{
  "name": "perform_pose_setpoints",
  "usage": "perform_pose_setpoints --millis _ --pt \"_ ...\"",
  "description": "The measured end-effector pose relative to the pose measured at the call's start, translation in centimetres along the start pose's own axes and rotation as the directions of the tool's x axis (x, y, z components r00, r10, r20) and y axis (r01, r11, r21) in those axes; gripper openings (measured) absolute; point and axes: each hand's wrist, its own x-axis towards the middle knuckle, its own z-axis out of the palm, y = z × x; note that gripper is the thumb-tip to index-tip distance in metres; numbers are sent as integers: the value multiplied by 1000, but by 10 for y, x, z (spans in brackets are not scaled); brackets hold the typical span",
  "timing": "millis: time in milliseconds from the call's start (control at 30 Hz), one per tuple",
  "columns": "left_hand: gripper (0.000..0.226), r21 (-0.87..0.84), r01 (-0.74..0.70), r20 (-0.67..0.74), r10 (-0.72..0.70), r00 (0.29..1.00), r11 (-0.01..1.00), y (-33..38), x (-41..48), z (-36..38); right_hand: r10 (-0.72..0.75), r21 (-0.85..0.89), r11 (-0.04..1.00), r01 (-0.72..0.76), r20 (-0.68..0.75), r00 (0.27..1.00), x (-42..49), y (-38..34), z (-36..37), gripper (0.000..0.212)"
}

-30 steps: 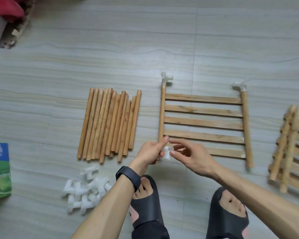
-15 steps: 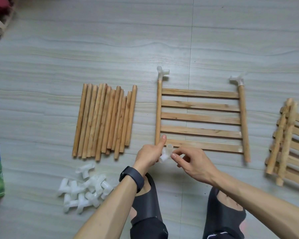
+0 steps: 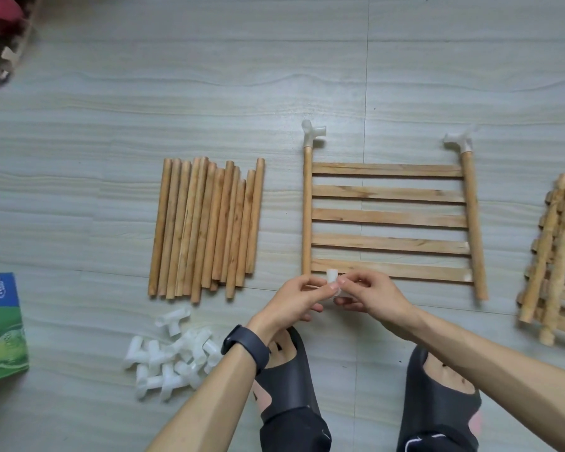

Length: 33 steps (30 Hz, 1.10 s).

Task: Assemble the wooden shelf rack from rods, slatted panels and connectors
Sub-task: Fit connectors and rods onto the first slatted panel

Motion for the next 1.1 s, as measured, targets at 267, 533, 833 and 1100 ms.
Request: perform_pose_setpoints --millis 267,533,833,1100 --pt "34 104 101 -46 -97 994 989 -13 -13 -37 -423 -943 227 243 129 897 14 -5 -12 39" --pt "37 139 111 -16 -110 994 984 -6 -15 -50 -344 -938 -230 260 328 880 29 -36 -26 28" --pt "11 33 38 6 -38 999 999 -14 -5 -37 -383 -948 -166 273 317 868 32 -27 -29 27" --pt "15 40 -60 -108 64 992 997 -5 3 -25 -349 -953 -157 260 300 888 38 -31 -30 16"
